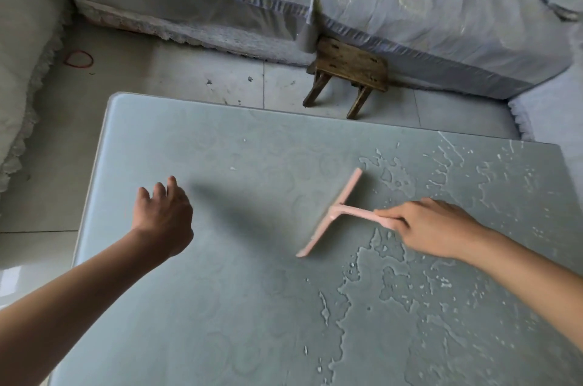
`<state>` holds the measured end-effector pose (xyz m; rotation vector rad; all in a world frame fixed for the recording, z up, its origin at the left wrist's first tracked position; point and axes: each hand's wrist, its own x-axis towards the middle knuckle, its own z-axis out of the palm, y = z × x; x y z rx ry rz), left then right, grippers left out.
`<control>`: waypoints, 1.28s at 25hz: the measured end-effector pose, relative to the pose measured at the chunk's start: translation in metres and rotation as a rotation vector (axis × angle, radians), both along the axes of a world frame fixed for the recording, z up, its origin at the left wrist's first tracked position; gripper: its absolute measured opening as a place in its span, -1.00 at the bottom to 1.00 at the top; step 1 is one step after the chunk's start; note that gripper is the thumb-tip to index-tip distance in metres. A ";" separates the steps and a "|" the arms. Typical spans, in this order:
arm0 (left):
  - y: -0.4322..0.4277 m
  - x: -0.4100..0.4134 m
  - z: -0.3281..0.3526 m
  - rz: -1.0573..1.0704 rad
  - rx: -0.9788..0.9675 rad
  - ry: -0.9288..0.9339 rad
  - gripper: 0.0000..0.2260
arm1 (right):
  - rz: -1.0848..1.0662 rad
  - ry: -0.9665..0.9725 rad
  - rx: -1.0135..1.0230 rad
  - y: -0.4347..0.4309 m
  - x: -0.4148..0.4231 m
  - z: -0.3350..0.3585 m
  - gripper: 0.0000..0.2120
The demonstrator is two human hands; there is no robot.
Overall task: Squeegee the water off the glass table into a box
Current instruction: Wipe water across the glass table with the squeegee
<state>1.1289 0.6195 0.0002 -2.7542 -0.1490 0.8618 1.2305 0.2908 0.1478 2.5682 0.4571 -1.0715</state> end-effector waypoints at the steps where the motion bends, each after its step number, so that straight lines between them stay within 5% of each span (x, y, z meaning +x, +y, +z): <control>1: -0.009 0.002 0.001 -0.019 -0.039 -0.023 -0.65 | -0.007 -0.005 -0.044 -0.010 -0.001 0.010 -0.63; 10: -0.087 0.013 -0.007 -0.045 -0.109 -0.065 -0.63 | 0.174 -0.013 0.322 0.070 0.026 -0.029 -0.64; 20: -0.154 -0.012 -0.005 -0.041 -0.169 -0.005 -0.46 | -0.159 0.015 0.163 -0.139 0.004 -0.005 -0.70; 27: -0.199 -0.012 -0.005 0.042 -0.191 0.025 -0.42 | -0.519 -0.098 0.628 -0.136 0.068 -0.037 -0.73; 32: -0.218 -0.023 -0.018 0.112 -0.324 -0.099 -0.38 | -0.583 -0.052 0.646 -0.164 0.038 -0.070 -0.70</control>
